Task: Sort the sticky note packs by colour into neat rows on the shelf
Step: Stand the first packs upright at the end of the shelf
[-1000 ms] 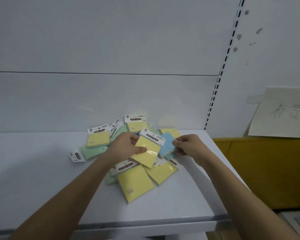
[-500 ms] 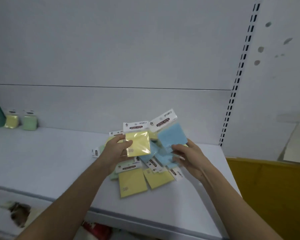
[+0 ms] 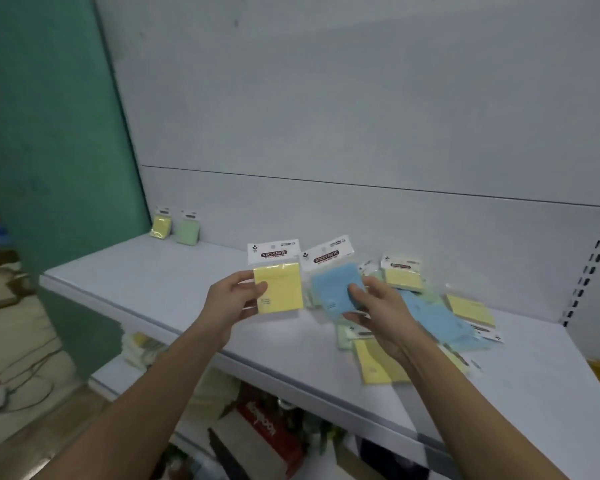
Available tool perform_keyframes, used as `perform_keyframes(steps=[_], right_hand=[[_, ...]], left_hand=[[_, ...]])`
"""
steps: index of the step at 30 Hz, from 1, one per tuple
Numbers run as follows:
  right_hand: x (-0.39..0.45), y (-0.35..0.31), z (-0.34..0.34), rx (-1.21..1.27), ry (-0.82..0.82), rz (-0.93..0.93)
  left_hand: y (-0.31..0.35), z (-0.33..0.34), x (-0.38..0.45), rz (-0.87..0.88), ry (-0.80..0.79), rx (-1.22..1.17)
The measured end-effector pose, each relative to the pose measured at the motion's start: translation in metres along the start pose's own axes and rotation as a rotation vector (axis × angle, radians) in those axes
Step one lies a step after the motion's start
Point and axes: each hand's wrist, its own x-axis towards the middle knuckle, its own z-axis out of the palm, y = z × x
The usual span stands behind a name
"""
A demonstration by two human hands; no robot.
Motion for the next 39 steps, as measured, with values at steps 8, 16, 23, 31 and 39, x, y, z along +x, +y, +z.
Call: perform_keyframes(steps=[8,16,23,31,39], right_hand=[[0.002,0.029,0.165,-0.087,0.035,-0.081],[0.028,0.051,0.271,-0.138,0.030,-0.055],[0.087,0.063,0.302,-0.185,0.064,-0.079],[0.211,0.102,0.326,-0.115,0.151,0.000],[0.291,0.119,0.349,-0.171,0.294,-0.027]], left_hand=[[0.008,-0.170,-0.003,0.067,0.057,0.062],[0.002,-0.285,0.034,0.046,0.111,0.046],[-0.010,-0.311,0.109,0.021,0.045,0.022],[-0.029,-0.323,0.221,-0.051,-0.005,-0.011],[-0.032,-0.343,0.326,-0.045,-0.076,-0.039]])
